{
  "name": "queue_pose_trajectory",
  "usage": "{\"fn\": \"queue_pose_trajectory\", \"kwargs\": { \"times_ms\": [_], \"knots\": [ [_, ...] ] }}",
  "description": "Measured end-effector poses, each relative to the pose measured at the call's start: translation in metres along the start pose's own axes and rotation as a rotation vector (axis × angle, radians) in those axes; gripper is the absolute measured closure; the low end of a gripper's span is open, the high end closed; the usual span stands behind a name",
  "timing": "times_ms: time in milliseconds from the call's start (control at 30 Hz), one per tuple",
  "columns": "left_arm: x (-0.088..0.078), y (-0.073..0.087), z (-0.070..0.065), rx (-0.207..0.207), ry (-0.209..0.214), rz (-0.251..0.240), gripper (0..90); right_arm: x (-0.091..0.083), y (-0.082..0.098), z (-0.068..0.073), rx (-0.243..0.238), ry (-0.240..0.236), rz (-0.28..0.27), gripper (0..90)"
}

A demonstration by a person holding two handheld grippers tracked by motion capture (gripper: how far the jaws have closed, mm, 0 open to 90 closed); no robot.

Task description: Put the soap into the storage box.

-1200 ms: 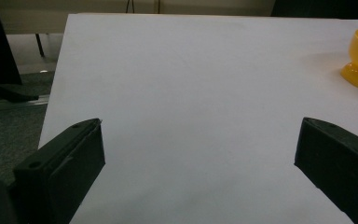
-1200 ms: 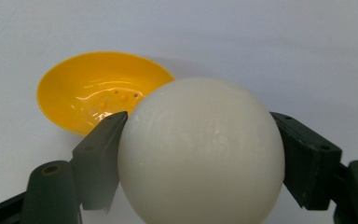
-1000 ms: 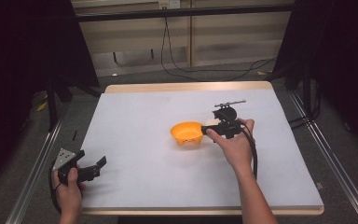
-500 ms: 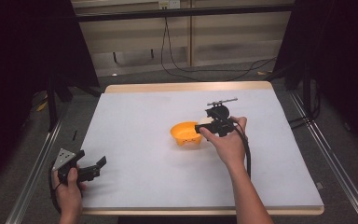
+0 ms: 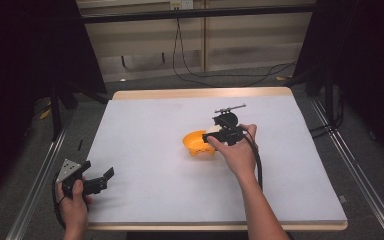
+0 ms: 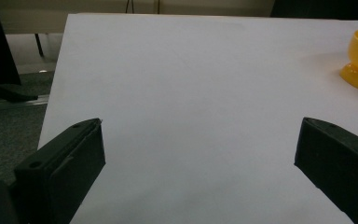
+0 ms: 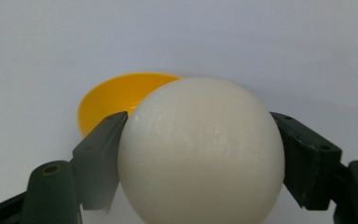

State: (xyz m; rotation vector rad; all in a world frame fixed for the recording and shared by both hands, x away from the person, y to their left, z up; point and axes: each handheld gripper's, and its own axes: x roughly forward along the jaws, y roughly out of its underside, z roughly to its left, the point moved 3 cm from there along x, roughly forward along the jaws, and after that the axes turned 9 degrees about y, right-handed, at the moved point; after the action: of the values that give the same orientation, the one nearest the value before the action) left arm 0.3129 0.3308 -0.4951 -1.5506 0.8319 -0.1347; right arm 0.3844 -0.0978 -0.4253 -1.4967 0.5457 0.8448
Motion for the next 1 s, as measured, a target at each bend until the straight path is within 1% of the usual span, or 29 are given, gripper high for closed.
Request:
{"fn": "queue_pose_trajectory", "kwargs": {
  "times_ms": [400, 700, 833, 1000],
  "knots": [
    [0.000, 0.000, 0.000, 0.000, 0.001, -0.001, 1.4, 0.012, -0.003, 0.012, -0.010, -0.012, 0.010, 24.1],
    [0.000, 0.000, 0.000, -0.002, 0.003, -0.002, 1.4, 0.023, -0.007, 0.025, -0.024, -0.018, 0.029, 24.0],
    [0.000, 0.000, 0.000, -0.002, 0.002, -0.003, 1.4, 0.026, -0.008, 0.027, -0.026, -0.018, 0.030, 24.1],
    [0.000, 0.000, 0.000, -0.003, 0.006, -0.005, 1.4, 0.031, -0.009, 0.028, -0.027, -0.008, 0.036, 24.0]
  ]
}}
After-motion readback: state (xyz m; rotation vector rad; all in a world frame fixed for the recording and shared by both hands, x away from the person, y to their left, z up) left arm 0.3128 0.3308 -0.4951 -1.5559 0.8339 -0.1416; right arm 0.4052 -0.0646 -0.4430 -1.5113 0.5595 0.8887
